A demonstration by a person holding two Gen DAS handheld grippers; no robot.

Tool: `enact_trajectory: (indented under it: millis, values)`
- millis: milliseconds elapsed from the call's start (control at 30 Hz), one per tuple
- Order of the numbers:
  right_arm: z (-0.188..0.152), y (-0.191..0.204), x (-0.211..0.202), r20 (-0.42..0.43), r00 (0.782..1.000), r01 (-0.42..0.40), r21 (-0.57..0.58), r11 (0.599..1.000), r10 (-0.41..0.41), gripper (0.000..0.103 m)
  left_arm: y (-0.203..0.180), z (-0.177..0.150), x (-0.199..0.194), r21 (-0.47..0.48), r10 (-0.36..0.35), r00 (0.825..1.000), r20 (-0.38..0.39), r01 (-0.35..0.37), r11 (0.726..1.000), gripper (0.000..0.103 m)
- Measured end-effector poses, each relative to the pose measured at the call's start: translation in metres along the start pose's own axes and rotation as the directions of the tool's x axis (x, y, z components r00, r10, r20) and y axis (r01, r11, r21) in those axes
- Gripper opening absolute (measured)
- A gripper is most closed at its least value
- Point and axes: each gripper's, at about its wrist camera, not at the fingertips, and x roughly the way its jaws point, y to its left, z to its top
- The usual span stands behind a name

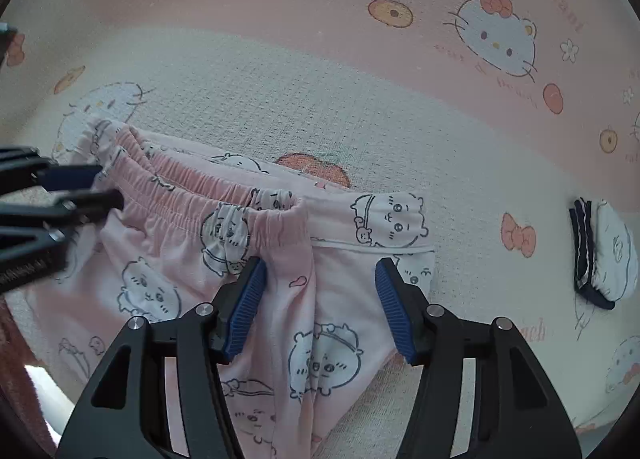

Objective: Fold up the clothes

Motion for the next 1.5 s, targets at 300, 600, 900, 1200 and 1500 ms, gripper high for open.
enact_trajectory:
  millis: [300, 600, 900, 1200, 1500]
  values:
    - [-0.001, -0.010, -0.003, -0.001, 1.000, -0.015, 0.076, 0.997, 0.015, 0.060, 0.006, -0.010, -0.022, 0.000, 0.043, 0.997, 0.062, -0.043, 0.999, 0.043]
    - [-0.015, 0.008, 0.000, -0.030, 0.999, 0.016, 0.014, 1.000, -0.015, 0.060, -0.001, -0.010, -0.005, 0.001, 0.033, 0.999, -0.008, -0.033, 0.999, 0.043]
    - [-0.044, -0.006, -0.048, 0.029, 0.996, -0.086, 0.183, 0.979, 0.082, 0.060, 0.007, -0.035, -0.037, -0.079, -0.068, 0.998, 0.014, 0.069, 0.995, 0.045]
    - [-0.079, 0.000, -0.034, -0.074, 0.997, 0.019, 0.104, 0.994, -0.011, 0.060, -0.031, -0.055, -0.042, -0.051, -0.108, 0.994, -0.008, 0.107, 0.993, 0.052]
    - [-0.116, -0.019, -0.049, -0.066, 0.996, -0.045, 0.195, 0.980, 0.059, 0.060, -0.054, -0.076, -0.027, -0.019, -0.039, 0.998, -0.058, 0.038, 0.999, 0.052]
